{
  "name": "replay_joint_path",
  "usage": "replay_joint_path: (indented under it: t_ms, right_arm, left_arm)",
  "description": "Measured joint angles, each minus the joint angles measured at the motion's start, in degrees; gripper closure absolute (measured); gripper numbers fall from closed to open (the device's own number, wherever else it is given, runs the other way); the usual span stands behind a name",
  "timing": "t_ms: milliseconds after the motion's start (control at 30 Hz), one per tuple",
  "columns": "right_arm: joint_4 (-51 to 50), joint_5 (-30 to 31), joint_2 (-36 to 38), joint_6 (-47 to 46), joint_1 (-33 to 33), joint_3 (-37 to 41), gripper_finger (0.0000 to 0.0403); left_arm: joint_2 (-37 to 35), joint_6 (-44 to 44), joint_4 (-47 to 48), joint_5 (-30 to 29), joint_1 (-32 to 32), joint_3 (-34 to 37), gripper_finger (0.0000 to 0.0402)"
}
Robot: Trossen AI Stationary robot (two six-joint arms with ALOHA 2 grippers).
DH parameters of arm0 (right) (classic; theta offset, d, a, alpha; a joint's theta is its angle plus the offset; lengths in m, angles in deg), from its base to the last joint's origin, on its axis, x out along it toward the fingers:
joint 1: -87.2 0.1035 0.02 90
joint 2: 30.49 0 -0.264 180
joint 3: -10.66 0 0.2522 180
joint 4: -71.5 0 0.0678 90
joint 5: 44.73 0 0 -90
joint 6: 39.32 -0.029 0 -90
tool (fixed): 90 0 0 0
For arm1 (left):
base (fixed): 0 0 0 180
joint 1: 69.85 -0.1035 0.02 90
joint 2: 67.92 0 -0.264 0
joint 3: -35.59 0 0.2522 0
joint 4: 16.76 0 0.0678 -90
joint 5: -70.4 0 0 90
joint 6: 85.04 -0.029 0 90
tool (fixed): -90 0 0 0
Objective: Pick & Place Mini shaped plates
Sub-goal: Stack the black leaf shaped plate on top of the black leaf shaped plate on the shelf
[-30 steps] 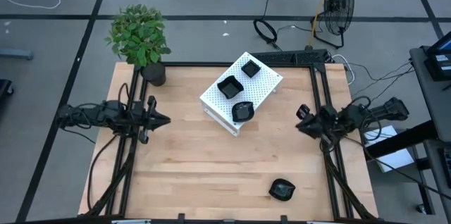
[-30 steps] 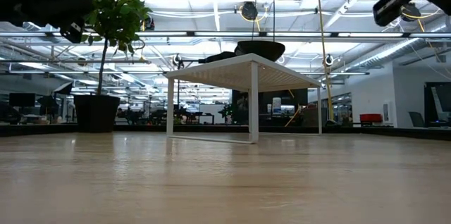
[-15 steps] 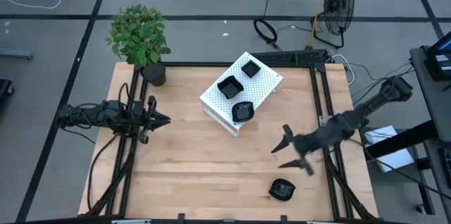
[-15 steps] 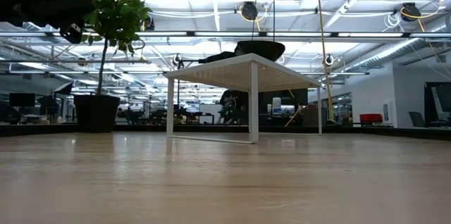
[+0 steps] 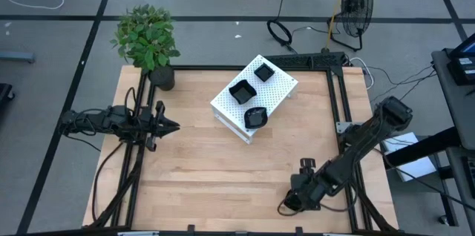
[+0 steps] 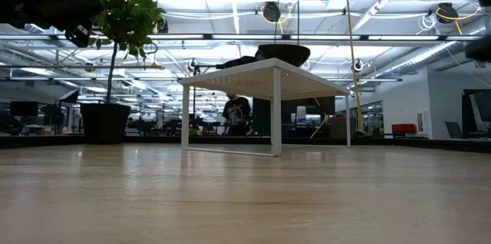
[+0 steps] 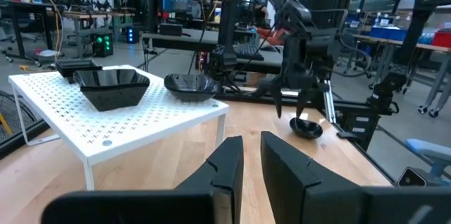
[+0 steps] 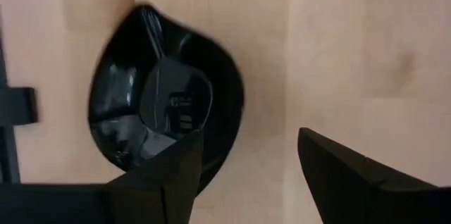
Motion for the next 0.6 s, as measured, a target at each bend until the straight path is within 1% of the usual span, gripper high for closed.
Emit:
replay_joint_path:
  t_ms: [167, 267, 433, 600]
  right_arm:
    - [11.1, -0.1, -0.6, -3.9, 0.6, 5.3, 0.0206]
    - [14.9, -2.0, -0.6, -4.9, 0.6, 7.7, 0.022]
    - [16.1, -2.9, -0.6, -4.9, 0.6, 9.4, 0.0251]
    - [16.5, -2.9, -0.6, -4.5, 0.6, 9.5, 0.0302]
  left_arm:
    - [0.0, 0.0, 0.0, 0.0, 0.0, 0.0, 0.0346]
    - [0.0, 0.0, 0.0, 0.0, 0.0, 0.0, 0.0346]
    - [0.0, 0.0, 0.0, 0.0, 0.0, 0.0, 0.0346]
    - [0.0, 0.0, 0.0, 0.0, 0.0, 0.0, 0.0346]
